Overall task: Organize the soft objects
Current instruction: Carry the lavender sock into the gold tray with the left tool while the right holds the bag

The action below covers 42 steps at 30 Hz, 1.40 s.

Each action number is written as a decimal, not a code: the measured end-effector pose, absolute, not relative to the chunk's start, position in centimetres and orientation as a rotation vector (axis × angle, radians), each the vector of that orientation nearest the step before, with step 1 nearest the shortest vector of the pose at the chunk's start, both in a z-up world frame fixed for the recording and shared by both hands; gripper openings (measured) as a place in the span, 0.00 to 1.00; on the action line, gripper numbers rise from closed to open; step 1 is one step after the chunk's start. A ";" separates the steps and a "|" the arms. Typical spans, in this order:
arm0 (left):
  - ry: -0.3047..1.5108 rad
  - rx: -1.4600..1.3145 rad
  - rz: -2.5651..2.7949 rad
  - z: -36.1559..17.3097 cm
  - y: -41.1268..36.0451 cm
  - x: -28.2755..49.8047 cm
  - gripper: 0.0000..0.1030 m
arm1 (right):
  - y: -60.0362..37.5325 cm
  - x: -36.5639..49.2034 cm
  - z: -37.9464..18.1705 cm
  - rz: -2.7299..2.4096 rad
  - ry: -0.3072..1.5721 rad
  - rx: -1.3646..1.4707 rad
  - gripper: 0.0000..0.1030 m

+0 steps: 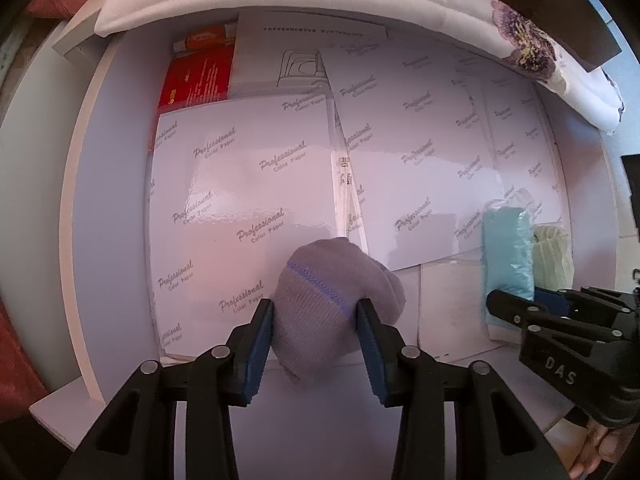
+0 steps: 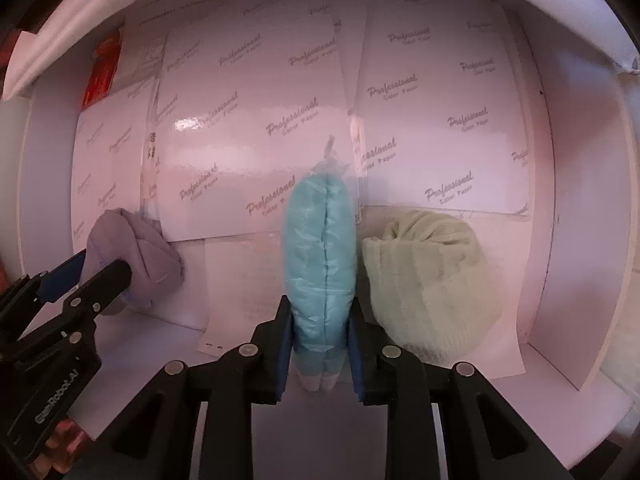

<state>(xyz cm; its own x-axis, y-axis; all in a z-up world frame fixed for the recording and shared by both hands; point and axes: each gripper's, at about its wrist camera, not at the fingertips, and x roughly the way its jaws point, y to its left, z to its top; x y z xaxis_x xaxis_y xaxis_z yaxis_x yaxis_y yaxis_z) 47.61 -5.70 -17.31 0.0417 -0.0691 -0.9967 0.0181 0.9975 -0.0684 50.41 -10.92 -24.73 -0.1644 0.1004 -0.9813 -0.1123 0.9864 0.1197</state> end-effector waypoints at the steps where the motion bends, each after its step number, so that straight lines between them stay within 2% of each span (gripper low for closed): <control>1: 1.525 -0.039 -0.068 -17.2 -5.7 47.5 0.40 | -10.9 50.3 -24.9 0.188 1.727 -0.013 0.25; 16: 1.414 -0.067 -0.068 -12.5 -5.3 47.7 0.40 | -9.3 49.4 -25.8 0.195 1.709 -0.092 0.25; 42: 1.106 -0.147 -0.046 -2.9 -3.9 46.1 0.39 | -7.8 48.8 -25.7 0.191 1.715 -0.116 0.25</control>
